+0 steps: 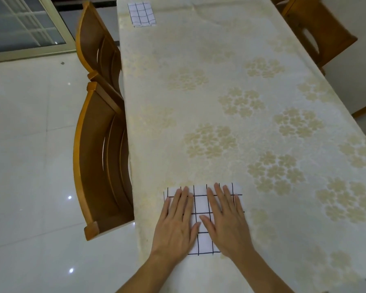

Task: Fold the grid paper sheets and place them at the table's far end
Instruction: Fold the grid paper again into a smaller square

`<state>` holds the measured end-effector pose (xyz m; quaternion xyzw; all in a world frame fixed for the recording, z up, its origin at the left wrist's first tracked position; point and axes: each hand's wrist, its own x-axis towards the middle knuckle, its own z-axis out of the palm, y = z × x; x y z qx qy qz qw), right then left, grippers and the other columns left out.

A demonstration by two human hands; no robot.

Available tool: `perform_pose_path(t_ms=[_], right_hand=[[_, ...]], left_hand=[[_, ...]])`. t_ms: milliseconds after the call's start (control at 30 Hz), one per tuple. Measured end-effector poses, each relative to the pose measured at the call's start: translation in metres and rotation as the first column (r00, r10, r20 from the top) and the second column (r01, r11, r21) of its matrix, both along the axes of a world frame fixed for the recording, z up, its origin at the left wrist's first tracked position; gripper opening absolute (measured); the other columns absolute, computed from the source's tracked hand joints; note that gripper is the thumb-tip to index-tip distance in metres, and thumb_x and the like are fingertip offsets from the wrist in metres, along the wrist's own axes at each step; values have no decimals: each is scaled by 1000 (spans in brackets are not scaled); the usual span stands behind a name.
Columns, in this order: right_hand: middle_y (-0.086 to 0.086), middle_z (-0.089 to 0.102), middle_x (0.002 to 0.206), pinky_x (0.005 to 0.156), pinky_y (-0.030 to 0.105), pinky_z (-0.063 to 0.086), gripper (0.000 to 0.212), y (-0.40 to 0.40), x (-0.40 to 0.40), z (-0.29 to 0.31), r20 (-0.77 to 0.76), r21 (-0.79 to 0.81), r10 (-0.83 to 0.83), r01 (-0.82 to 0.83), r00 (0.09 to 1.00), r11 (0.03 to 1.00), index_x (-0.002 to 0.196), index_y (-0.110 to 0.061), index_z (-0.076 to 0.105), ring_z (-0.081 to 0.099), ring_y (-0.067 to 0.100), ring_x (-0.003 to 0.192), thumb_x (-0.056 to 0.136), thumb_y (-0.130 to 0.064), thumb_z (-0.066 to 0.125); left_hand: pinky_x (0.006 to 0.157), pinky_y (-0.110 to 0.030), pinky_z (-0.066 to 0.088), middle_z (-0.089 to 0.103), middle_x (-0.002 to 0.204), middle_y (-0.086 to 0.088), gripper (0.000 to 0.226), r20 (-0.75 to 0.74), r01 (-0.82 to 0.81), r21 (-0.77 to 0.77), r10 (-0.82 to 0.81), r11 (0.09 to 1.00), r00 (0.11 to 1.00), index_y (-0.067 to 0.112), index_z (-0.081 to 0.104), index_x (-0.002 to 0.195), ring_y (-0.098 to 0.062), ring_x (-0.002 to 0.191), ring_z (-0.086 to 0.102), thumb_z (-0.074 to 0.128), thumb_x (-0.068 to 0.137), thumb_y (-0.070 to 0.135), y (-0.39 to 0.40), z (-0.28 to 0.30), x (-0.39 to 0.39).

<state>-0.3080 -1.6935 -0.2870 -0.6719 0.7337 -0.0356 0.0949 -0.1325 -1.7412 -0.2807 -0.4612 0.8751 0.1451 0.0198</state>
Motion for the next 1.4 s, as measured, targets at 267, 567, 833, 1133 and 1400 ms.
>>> perform_pose_path(t_ms=[267, 567, 833, 1133, 1400], right_hand=[[8, 11, 166, 120, 52, 23, 76, 3, -13, -17, -69, 22, -5, 7, 998, 1000, 158, -16, 17, 7, 27, 153, 100, -63, 27], [12, 11, 165, 121, 53, 21, 74, 27, 5, -9, -17, -10, 31, -31, 999, 999, 157, -9, 18, 8, 29, 153, 102, -58, 28], [9, 6, 166, 121, 51, 20, 76, 39, 6, -18, -25, 59, 29, -28, 999, 998, 158, -12, 12, 2, 26, 154, 101, -61, 25], [8, 2, 167, 124, 48, 13, 76, -2, -6, -13, -54, 51, 6, -4, 999, 999, 159, -14, 9, -2, 26, 154, 101, -62, 19], [7, -2, 167, 124, 50, 11, 77, -8, -7, -20, -70, 67, 1, 4, 998, 998, 159, -18, 4, -5, 25, 153, 100, -66, 14]], left_hand=[[119, -45, 13, 5, 165, -10, 74, 48, 6, -19, -6, 1000, 999, 14, 11, 157, -26, 152, 4, 31, 100, 57, -1, -16, 8], [120, -48, 19, 3, 165, -11, 75, 52, 40, 9, -40, 999, 998, 8, 9, 156, -24, 152, 0, 24, 101, 56, 25, -12, 9], [120, -47, 14, 2, 165, -10, 74, 71, 22, -8, -21, 1000, 997, 9, 9, 156, -23, 152, -1, 23, 101, 56, 36, -19, 9], [121, -50, 15, -2, 165, -9, 73, 80, -1, -60, 6, 998, 997, 11, 4, 157, -23, 152, -6, 21, 101, 54, -5, -11, -1], [122, -48, 9, -8, 165, -10, 77, 112, -33, -45, 38, 998, 993, 13, 1, 157, -24, 151, -10, 14, 99, 63, -10, -21, 6]])
